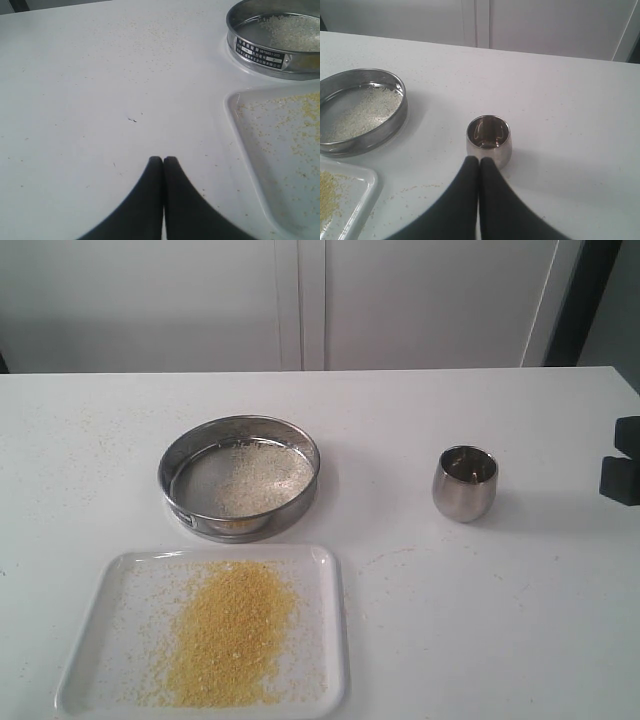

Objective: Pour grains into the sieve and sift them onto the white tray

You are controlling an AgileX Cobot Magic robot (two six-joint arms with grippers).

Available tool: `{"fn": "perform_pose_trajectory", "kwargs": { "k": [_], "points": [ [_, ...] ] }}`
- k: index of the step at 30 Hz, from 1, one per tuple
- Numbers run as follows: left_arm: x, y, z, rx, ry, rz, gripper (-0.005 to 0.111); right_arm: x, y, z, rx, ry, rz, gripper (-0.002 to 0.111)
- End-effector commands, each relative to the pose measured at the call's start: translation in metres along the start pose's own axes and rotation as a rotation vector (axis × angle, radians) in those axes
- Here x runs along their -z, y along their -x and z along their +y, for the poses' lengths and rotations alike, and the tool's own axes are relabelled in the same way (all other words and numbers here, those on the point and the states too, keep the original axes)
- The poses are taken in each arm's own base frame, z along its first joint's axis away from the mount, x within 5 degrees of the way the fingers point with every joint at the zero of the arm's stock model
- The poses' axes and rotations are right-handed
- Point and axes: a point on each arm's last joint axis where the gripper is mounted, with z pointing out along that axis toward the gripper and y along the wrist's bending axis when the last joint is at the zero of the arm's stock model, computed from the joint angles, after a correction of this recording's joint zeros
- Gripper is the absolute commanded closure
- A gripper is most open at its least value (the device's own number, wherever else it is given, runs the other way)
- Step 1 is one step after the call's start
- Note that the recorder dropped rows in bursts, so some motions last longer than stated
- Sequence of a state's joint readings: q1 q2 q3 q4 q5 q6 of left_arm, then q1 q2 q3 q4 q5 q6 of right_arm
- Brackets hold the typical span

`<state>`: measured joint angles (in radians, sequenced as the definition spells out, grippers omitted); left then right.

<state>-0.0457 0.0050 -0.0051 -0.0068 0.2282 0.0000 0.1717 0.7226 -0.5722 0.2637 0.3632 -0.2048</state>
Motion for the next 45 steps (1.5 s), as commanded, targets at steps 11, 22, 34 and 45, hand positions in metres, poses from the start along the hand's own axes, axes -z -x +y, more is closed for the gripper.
{"fn": "perform_pose_trajectory", "kwargs": {
  "k": [11,22,34,45],
  "points": [
    [-0.0003,-0.0018,-0.0004,0.011,-0.002,0.004,0.107,-0.0005,-0.0001,-0.0008,0.003,-0.006,-0.009,0.108],
    [-0.0003,-0.0018,-0.0004,0.011,-0.002,0.004,0.107,-0.0005,-0.0001,-0.0008,0.003,-0.006,-0.009,0.108],
    [-0.0003,-0.0018,-0.0004,0.011,-0.002,0.004,0.107,-0.0005,-0.0003,-0.0007,0.002,-0.005,-0.007,0.108],
    [-0.0003,-0.0018,-0.0004,0.011,-0.002,0.004,0.107,-0.0005,-0.0002,-0.0002,-0.018,0.0,-0.008,0.108]
  ]
}}
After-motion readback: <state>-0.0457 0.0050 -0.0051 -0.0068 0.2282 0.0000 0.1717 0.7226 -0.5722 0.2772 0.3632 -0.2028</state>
